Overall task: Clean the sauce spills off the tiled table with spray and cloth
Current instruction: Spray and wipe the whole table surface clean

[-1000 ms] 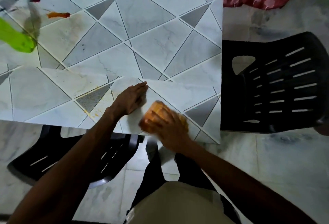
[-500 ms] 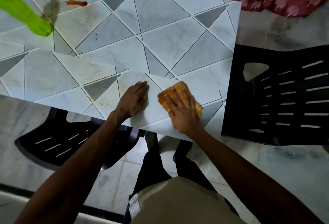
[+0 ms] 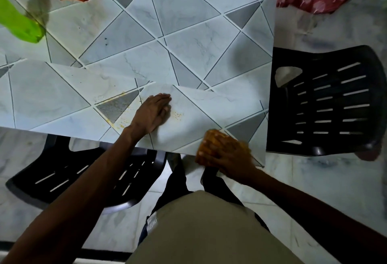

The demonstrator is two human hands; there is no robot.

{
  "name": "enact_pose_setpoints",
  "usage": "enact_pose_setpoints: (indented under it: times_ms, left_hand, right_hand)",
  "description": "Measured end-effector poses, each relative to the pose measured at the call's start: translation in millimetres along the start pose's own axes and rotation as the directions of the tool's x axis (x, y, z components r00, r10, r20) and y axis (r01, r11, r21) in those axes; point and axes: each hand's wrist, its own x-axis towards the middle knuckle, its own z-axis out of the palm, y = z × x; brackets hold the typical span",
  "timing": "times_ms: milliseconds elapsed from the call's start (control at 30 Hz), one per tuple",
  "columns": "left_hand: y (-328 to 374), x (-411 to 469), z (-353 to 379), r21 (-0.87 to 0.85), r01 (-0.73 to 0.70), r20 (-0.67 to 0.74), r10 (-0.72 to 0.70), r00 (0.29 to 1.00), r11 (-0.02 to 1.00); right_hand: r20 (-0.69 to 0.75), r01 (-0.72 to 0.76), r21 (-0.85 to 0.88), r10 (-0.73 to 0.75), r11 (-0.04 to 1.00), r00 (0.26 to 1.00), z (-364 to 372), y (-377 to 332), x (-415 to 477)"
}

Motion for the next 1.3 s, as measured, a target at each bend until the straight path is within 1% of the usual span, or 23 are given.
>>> enact_pose_setpoints:
  times_ms: [67, 167, 267, 333, 367, 400, 467, 500, 567, 633, 667, 700, 733, 833, 900, 967, 1000, 1067, 1133, 1167, 1200, 1233, 1300]
  left_hand:
    - [-5, 1, -7, -0.064, -0.021, -0.003, 0.020, 1.000, 0.998]
    - [-9, 0, -20, -0.203, -0.010, -0.085, -0.007, 0.996, 0.979]
    - [-25, 2, -33, -0.193, 0.015, -0.121, -0.039, 0.992, 0.981]
    - [-42, 4, -36, -0.145, -0.015, -0.154, -0.008, 0.988, 0.989]
    - [-50, 5, -35, -0.105, -0.024, -0.166, 0.007, 0.986, 0.994]
    - [-57, 7, -35, -0.061, -0.026, -0.180, 0.014, 0.984, 0.998]
    - [-66, 9, -34, 0.016, 0.006, -0.207, -0.003, 0.978, 1.000]
    - [-70, 10, -35, 0.039, 0.029, -0.217, -0.020, 0.976, 0.999]
    - [-75, 10, -34, 0.073, 0.059, -0.229, -0.041, 0.973, 0.996]
    - [-80, 9, -30, 0.103, 0.076, -0.231, -0.051, 0.972, 0.992]
    - [-83, 8, -28, 0.111, 0.093, -0.226, -0.066, 0.972, 0.990]
    - [-84, 6, -26, 0.115, 0.107, -0.217, -0.081, 0.973, 0.988]
    - [-85, 4, -26, 0.124, 0.115, -0.211, -0.087, 0.974, 0.986]
    - [-89, -5, -24, 0.168, 0.087, -0.217, -0.050, 0.975, 0.982]
    - [-94, -10, -26, 0.168, 0.096, -0.222, -0.058, 0.973, 0.981]
    - [-99, -15, -27, 0.150, 0.127, -0.226, -0.091, 0.970, 0.980]
    - [-101, -17, -28, 0.141, 0.137, -0.228, -0.103, 0.968, 0.981]
    - [-105, -19, -30, 0.123, 0.147, -0.231, -0.116, 0.966, 0.981]
    - [-104, -20, -32, 0.104, 0.155, -0.224, -0.129, 0.966, 0.982]
    - [-105, -21, -33, 0.100, 0.162, -0.216, -0.138, 0.967, 0.982]
    - [-104, -22, -32, 0.103, 0.168, -0.208, -0.144, 0.967, 0.980]
    - [-104, -23, -33, 0.110, 0.178, -0.205, -0.152, 0.967, 0.978]
    - [-104, -23, -30, 0.110, 0.191, -0.199, -0.167, 0.966, 0.975]
  right_hand:
    - [-0.060, 0.014, 0.057, -0.011, 0.998, 0.998, 1, -33, 50]
    - [-0.088, 0.070, 0.109, -0.061, 0.992, 0.994, -5, -79, 113]
    - [-0.104, 0.086, 0.115, -0.074, 0.990, 0.992, -9, -88, 127]
    - [-0.099, 0.096, 0.100, -0.086, 0.990, 0.991, -12, -74, 107]
    - [-0.092, 0.071, 0.099, -0.062, 0.993, 0.994, -12, -63, 88]
    - [-0.097, 0.013, 0.110, -0.002, 0.994, 0.995, -11, -53, 67]
    - [-0.060, -0.186, 0.153, 0.197, 0.971, 0.979, -10, -28, 22]
    - [-0.027, -0.303, 0.173, 0.313, 0.937, 0.950, -12, -16, 5]
    - [0.015, -0.481, 0.180, 0.486, 0.858, 0.874, -8, 1, -5]
    - [0.043, -0.635, 0.151, 0.637, 0.757, 0.770, -6, 11, 22]
    - [0.026, -0.704, 0.137, 0.708, 0.697, 0.706, -13, 12, 48]
    - [0.002, -0.745, 0.138, 0.752, 0.653, 0.660, -19, 12, 77]
    - [-0.023, -0.744, 0.145, 0.754, 0.652, 0.657, -26, 10, 108]
    - [-0.091, -0.619, 0.159, 0.636, 0.769, 0.766, -40, -11, 182]
    - [-0.073, -0.521, 0.183, 0.540, 0.834, 0.838, -36, -45, 201]
    - [-0.054, -0.372, 0.200, 0.390, 0.906, 0.919, -21, -77, 187]
    - [-0.049, -0.305, 0.195, 0.320, 0.932, 0.946, -19, -86, 171]
    - [-0.064, -0.193, 0.159, 0.205, 0.968, 0.977, -15, -82, 132]
    - [-0.059, -0.128, 0.141, 0.138, 0.982, 0.989, -16, -59, 99]
    - [-0.037, -0.132, 0.130, 0.138, 0.983, 0.990, -16, -41, 91]
    - [-0.013, -0.176, 0.117, 0.178, 0.977, 0.984, -16, -20, 88]
    - [0.003, -0.243, 0.115, 0.244, 0.963, 0.970, -17, 0, 95]
    - [0.005, -0.416, 0.133, 0.419, 0.900, 0.908, -24, 26, 133]
